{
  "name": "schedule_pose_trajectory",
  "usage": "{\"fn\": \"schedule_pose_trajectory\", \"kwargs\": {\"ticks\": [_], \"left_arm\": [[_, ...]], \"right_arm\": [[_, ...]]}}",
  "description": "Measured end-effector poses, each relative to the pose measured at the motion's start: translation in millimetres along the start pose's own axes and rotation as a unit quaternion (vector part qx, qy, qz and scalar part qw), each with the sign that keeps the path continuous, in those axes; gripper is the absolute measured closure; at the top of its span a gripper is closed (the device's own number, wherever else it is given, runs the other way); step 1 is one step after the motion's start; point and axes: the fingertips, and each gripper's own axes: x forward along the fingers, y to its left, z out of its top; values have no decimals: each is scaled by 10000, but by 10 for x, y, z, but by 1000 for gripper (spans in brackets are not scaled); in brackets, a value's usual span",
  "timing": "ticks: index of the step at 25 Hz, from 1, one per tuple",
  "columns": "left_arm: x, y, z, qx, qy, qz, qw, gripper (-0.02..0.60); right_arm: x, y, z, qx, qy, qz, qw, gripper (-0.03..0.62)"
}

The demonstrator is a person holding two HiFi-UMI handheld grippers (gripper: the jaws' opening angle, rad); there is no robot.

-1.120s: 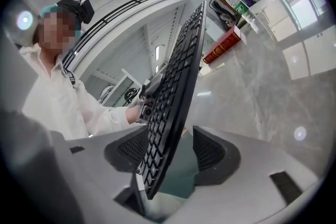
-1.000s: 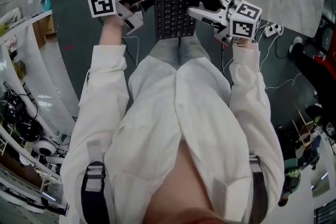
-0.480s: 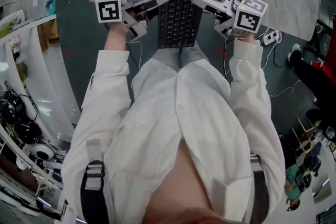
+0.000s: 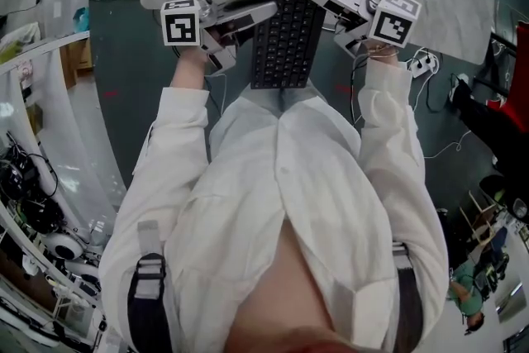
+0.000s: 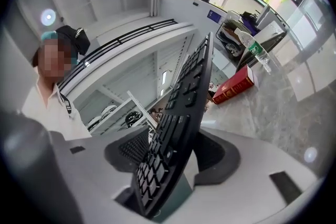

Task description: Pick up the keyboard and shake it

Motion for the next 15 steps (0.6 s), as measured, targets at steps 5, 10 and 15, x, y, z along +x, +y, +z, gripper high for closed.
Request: {"fn": "schedule_pose_trajectory", "kwargs": {"ticks": [5,10,15], "left_arm": [[6,-83,9,-50,7,-109,9999,488],[24,-131,22,-24,-63,-251,9997,488],[41,-177,32,56,-125,-356,9993,488]], "right_arm": [[27,81,137,-28,-49,47,10000,344],[28,123,221,75,-192,170,9996,344],[30,141,293,107,-238,227,9994,404]]}}
